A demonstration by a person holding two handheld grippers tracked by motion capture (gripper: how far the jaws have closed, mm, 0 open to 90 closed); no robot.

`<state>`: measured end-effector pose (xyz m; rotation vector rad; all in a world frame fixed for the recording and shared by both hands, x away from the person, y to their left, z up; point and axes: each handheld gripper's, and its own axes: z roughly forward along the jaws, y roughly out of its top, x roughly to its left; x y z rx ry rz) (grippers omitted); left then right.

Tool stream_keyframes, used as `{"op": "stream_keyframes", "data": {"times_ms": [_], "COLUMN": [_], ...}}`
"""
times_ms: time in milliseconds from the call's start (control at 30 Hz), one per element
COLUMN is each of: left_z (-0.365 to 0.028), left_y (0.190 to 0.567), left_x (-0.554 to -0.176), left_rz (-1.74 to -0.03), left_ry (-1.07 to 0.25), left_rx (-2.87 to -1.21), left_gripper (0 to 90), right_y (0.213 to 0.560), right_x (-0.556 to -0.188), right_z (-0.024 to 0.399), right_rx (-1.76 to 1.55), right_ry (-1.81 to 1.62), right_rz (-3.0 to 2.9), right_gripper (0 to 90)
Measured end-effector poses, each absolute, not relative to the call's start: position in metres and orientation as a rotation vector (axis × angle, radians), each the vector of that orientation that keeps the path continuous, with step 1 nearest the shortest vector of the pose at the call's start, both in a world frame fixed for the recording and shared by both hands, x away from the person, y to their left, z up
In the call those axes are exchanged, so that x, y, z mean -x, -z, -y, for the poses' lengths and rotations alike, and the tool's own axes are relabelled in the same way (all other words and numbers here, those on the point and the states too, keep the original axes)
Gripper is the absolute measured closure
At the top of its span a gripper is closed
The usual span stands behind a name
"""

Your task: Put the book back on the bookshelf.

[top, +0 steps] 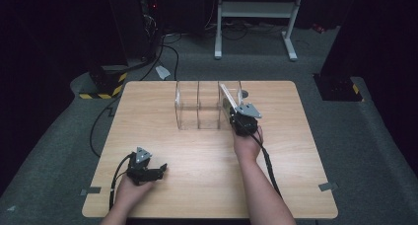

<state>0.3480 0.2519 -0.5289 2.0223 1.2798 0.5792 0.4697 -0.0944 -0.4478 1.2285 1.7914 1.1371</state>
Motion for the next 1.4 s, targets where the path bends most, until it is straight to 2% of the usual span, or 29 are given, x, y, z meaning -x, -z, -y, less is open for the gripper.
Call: {"op": "stream_keyframes", "data": {"times_ms": [567,800,900,1033,1200,1400], "left_z": [-0.252,-0.252,-0.252,-0.252,-0.252,-0.252], "left_y": [0.529,0.529,0.529,0.529,0.529,0.529], "left_x": [-0.348,-0.348,-0.348,-0.347,-0.347,-0.348], "left_rz": [-1.28,-1.28,-1.28,-1.282,-1.282,-1.281], "left_ry": [-0.58,-0.581,-0.581,-0.578,-0.577,-0.577], "left_rx": [-2.023,-2.021,-2.021,-2.018,-2.018,-2.019], "left_gripper": [14.8,14.9,14.9,14.9,14.9,14.9], "right_y": [0.463,0.465,0.469,0.474,0.477,0.478], "right_x": [-0.46,-0.452,-0.447,-0.442,-0.439,-0.439], "right_z": [0.106,0.109,0.113,0.116,0.116,0.109], "right_rx": [-1.296,-1.295,-1.305,-1.328,-1.356,-1.358], "right_ry": [-1.136,-1.131,-1.13,-1.123,-1.129,-1.131], "right_rz": [-1.81,-1.828,-1.835,-1.836,-1.806,-1.753], "right_gripper": [73.0,64.9,64.2,64.9,74.2,74.8]}}
